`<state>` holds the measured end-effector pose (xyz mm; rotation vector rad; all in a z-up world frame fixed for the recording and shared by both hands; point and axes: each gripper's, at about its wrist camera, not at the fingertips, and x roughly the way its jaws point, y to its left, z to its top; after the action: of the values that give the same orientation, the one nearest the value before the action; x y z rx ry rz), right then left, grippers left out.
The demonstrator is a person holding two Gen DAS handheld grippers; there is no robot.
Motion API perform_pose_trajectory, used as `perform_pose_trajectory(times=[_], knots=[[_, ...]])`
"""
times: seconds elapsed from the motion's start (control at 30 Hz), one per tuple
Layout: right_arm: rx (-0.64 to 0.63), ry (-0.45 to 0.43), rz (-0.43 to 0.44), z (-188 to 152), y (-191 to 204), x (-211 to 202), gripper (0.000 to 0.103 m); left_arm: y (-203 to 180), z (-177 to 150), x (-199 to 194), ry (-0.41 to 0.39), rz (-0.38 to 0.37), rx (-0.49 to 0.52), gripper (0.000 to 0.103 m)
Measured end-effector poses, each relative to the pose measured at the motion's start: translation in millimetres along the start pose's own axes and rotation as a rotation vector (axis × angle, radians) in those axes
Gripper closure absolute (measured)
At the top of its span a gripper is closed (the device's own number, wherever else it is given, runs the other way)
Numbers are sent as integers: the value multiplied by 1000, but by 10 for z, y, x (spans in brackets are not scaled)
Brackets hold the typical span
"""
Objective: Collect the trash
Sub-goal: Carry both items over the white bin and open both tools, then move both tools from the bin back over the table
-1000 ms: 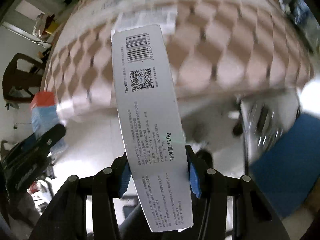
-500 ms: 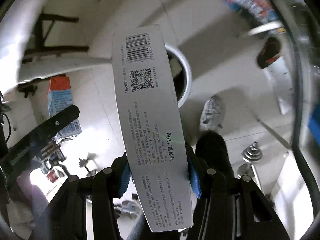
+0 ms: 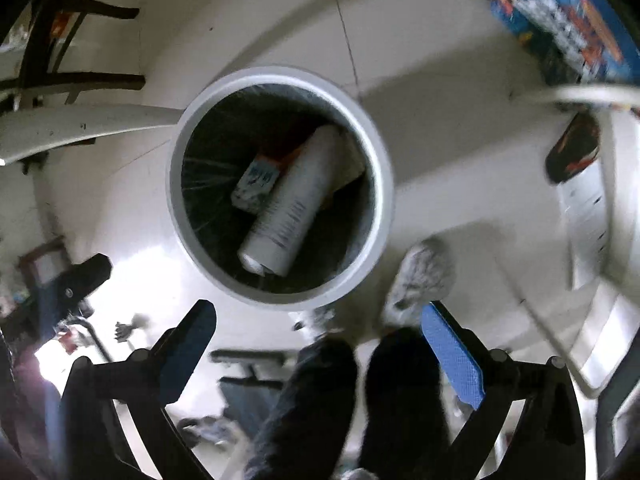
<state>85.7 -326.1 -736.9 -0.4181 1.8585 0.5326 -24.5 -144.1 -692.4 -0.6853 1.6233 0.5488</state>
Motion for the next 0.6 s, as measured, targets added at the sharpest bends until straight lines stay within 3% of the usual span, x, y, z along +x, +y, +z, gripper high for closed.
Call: perform_pose_trajectory(times=[0.27, 0.47, 0.6], knots=[[-61, -114, -184, -136, 142, -323, 0, -44, -188, -219, -19, 20, 19, 7], [-58, -124, -203, -187, 167, -526, 0, -129, -266, -411, -22, 3, 31, 7], [-64, -133, -216, -288, 192, -741, 0, -147, -373, -679, -54, 31, 54, 7]])
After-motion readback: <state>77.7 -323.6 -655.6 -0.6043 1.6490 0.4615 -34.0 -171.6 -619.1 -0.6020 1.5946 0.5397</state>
